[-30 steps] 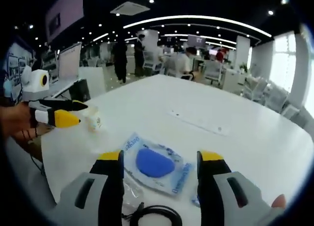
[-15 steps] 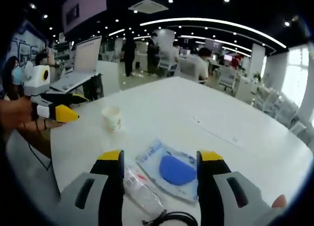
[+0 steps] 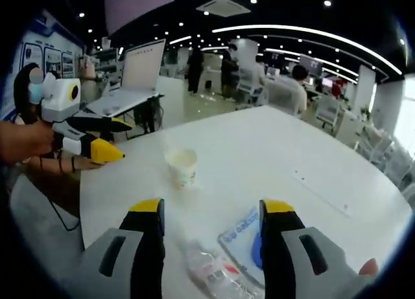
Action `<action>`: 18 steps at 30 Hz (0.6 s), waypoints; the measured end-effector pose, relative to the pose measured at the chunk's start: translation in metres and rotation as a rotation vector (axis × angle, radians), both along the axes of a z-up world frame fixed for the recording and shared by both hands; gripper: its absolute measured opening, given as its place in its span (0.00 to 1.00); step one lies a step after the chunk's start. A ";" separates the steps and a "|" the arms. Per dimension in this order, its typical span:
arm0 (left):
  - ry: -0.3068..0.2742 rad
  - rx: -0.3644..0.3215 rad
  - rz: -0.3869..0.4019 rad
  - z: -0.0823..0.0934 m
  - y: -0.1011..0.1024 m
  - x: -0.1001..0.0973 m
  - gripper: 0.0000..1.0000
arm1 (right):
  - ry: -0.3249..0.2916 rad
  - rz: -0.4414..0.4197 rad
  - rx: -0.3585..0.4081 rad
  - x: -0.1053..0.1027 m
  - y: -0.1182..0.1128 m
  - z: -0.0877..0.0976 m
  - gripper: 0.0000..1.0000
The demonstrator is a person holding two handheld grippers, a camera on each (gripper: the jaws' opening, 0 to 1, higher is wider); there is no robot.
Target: Arrange the tabletop items into an orderly group along one side of the table until the central work area is clear of visible clutter.
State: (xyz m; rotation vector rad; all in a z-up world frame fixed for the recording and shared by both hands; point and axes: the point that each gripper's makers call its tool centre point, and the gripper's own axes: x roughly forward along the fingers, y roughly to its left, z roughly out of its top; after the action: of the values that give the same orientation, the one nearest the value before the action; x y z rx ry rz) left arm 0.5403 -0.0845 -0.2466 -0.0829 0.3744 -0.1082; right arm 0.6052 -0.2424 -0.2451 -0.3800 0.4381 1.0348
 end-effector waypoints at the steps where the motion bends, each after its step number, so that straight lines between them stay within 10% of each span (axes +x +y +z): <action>1: 0.006 0.009 -0.004 -0.003 0.002 0.001 0.67 | 0.004 0.008 -0.002 -0.001 0.004 -0.002 0.59; 18: 0.081 0.096 -0.100 -0.060 0.021 0.033 0.66 | 0.062 0.116 -0.043 0.005 0.060 -0.046 0.59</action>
State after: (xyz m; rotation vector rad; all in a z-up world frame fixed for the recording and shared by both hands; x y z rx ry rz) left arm 0.5729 -0.0635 -0.3066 0.0265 0.4646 -0.1863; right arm 0.6107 -0.1820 -0.2909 -0.4161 0.4994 1.1539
